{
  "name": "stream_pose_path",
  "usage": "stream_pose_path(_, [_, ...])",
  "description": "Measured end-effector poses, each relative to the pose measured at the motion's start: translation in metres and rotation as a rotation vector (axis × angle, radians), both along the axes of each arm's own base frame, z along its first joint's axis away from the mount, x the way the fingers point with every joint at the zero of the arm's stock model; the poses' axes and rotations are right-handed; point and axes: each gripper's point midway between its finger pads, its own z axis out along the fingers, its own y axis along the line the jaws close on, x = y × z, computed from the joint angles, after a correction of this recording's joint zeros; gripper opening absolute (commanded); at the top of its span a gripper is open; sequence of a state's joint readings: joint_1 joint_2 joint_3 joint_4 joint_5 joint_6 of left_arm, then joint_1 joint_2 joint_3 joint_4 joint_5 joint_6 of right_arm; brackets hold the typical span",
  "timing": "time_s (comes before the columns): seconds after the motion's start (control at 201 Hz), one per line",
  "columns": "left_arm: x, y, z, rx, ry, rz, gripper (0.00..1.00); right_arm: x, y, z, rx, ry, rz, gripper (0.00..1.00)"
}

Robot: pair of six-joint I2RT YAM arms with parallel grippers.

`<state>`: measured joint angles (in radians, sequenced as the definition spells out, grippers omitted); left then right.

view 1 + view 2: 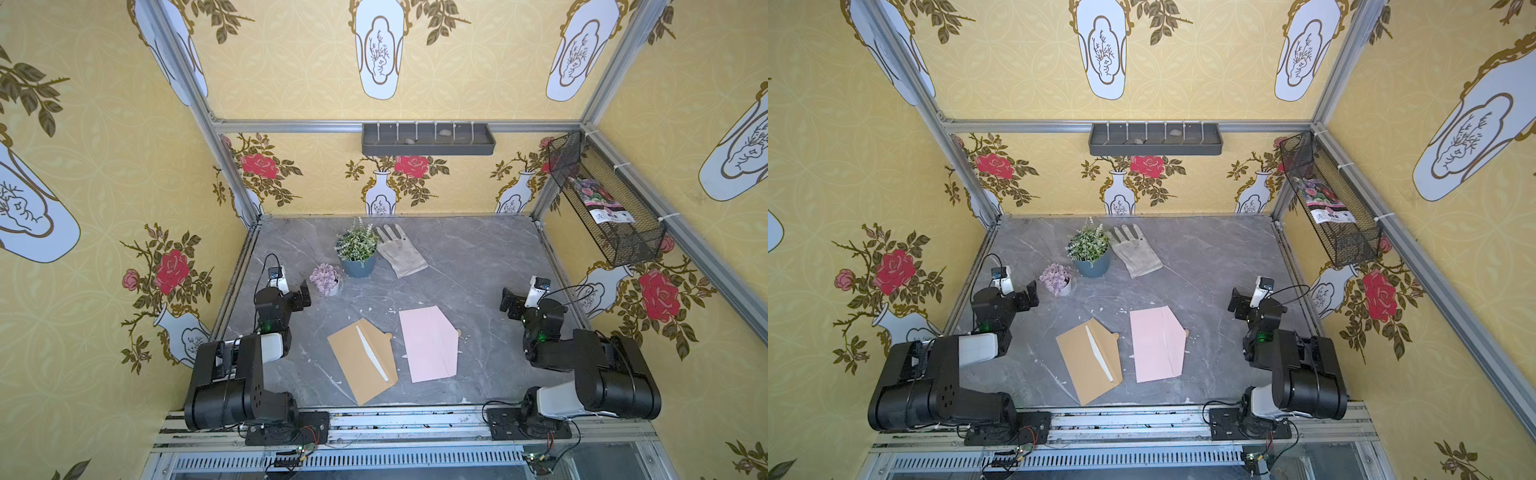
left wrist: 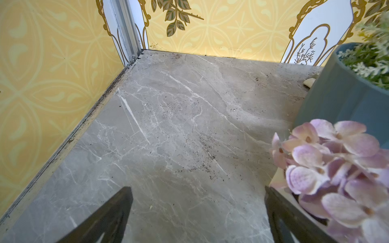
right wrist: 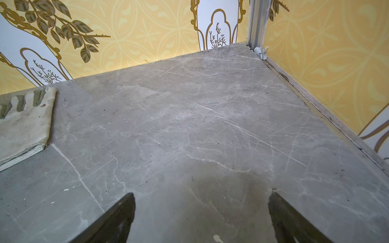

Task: Take the letter paper out of the envelope
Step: Pick up the envelope from the center of the board.

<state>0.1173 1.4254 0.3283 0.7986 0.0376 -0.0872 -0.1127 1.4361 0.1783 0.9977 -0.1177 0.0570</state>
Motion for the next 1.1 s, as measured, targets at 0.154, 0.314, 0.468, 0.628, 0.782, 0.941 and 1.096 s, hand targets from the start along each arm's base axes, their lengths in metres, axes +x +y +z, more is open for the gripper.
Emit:
stream_pose_path(0.154, [0.000,-0.001,0.000,0.000,-0.001,-0.003,0.99,0.000,0.000,0.000,0.000,0.000,0.000,0.98])
stream_pose_path(0.314, [0.000,-0.001,0.000,0.000,-0.002,-0.002,0.99,0.000,0.000,0.000,0.000,0.000,0.000,0.97])
stream_pose_path(0.468, [0.000,-0.001,0.000,0.000,-0.002,-0.002,0.99,0.000,0.000,0.000,0.000,0.000,-0.001,0.98])
stream_pose_path(0.628, [0.000,-0.001,0.000,0.000,-0.002,-0.002,0.99,0.000,0.000,0.000,0.000,0.000,-0.001,0.98])
stream_pose_path(0.782, [0.000,-0.001,0.001,0.001,-0.002,-0.001,0.99,0.002,0.001,0.001,-0.002,0.000,0.005,1.00])
stream_pose_path(0.941, [-0.001,-0.005,0.020,0.032,-0.025,0.027,0.99,-0.002,0.085,0.087,-0.128,-0.196,0.212,0.80])
stream_pose_path(1.096, [-0.004,-0.034,0.087,0.048,-0.111,-0.002,0.94,-0.025,0.177,0.206,-0.036,-0.358,0.417,0.59])
